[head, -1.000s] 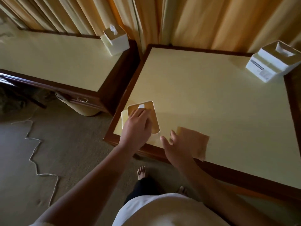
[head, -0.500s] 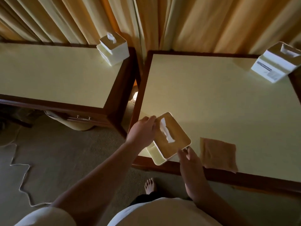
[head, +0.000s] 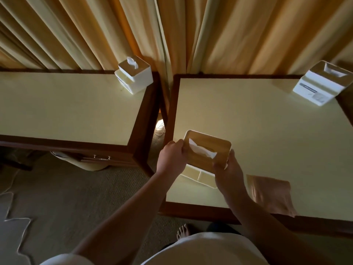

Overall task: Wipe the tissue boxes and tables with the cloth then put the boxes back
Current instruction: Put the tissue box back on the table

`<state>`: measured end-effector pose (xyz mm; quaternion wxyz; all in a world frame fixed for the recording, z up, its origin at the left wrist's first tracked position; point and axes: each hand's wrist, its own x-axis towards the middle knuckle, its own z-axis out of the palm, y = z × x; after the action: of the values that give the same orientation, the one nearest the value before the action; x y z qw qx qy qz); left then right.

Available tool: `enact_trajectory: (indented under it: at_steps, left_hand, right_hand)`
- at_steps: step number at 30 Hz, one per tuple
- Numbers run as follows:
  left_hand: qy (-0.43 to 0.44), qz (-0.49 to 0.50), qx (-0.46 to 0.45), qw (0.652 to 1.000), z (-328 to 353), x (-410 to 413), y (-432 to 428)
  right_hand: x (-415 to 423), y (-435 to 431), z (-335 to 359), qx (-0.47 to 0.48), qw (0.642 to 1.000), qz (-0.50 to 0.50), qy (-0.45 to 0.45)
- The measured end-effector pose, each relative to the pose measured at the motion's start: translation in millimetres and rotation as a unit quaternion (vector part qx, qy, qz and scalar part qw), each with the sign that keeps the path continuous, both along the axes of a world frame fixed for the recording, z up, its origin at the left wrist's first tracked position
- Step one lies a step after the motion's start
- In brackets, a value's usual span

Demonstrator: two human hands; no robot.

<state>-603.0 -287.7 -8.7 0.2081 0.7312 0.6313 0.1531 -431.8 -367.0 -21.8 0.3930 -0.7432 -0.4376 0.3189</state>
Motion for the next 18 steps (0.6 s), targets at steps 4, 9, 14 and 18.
enact_trajectory:
  at_steps: [4,9,14,18]
  left_hand:
    - [-0.015,0.045,0.003,0.999,5,7,20]
    - [-0.031,0.091,0.012,0.995,17,27,58]
    - [-0.063,0.147,-0.008,0.987,20,47,93]
    - [-0.064,0.174,-0.011,0.983,20,64,120]
  right_hand:
    - [7,32,7,0.033,0.999,-0.007,-0.014]
    - [33,95,10,0.052,0.998,-0.023,-0.018]
    - [54,154,14,0.032,0.998,0.024,-0.044]
    - [61,200,9,0.01,0.996,0.062,-0.065]
